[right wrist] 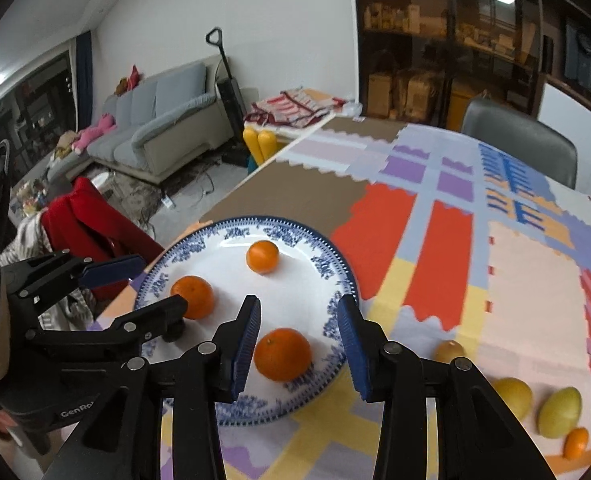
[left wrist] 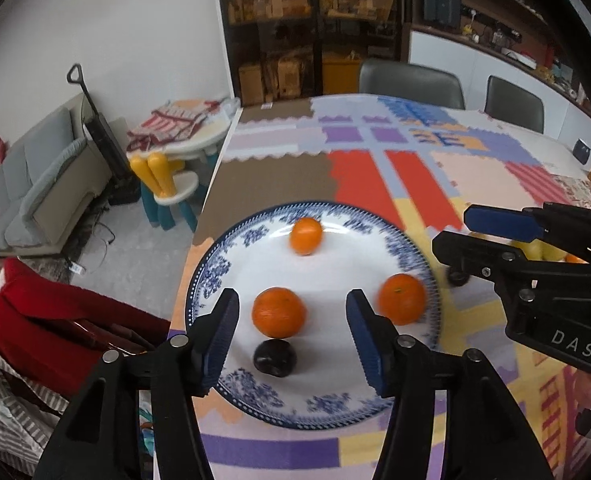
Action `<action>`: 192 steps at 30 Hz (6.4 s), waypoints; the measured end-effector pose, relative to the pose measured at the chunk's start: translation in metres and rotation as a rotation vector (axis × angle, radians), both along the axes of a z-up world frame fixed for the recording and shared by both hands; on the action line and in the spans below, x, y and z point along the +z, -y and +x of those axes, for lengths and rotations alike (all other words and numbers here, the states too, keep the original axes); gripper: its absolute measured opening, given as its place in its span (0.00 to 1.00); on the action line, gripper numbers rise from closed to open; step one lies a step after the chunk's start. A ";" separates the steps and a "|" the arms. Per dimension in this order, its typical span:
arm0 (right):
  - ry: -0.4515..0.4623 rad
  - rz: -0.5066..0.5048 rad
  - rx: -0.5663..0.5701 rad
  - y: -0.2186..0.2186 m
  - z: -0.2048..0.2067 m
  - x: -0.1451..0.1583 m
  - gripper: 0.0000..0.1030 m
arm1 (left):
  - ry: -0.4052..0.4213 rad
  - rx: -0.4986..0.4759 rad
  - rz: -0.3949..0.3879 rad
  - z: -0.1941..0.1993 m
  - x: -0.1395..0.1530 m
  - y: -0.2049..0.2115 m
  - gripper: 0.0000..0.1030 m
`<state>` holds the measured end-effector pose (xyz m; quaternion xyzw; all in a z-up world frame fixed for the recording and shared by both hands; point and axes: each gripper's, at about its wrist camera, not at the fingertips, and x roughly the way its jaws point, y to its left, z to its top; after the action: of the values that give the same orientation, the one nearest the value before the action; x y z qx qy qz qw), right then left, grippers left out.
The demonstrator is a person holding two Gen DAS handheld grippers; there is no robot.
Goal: Organize fruits
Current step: 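Move both tools back toward the remaining fruits, then grasp a kiwi with the left tool while the right tool grasps an orange, then carry kiwi and orange over the plate and open both tools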
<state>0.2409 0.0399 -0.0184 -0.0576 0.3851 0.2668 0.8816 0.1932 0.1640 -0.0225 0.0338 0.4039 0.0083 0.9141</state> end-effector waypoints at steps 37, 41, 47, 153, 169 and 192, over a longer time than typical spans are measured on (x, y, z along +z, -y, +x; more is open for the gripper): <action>0.240 0.057 -0.258 0.174 -0.129 0.081 0.63 | 0.214 -0.150 -0.079 -0.096 0.075 0.151 0.70; 0.238 0.049 -0.289 0.193 -0.131 0.078 0.63 | 0.225 -0.148 -0.078 -0.099 0.070 0.167 0.74; 0.234 0.035 -0.335 0.221 -0.135 0.070 0.63 | 0.204 -0.161 -0.089 -0.101 0.053 0.188 0.74; 0.057 0.039 -0.291 0.213 -0.117 0.017 0.33 | 0.089 -0.212 -0.135 -0.080 0.022 0.185 0.26; 0.116 0.058 -0.203 0.157 -0.126 0.044 0.33 | 0.170 -0.137 -0.136 -0.096 0.042 0.131 0.26; 0.100 0.070 -0.063 0.061 -0.088 0.039 0.33 | 0.205 0.014 -0.089 -0.081 0.032 0.036 0.26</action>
<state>0.1532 -0.0210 0.0209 -0.0276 0.3327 0.2491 0.9091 0.1124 0.1277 0.0092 -0.0108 0.3085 0.0003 0.9511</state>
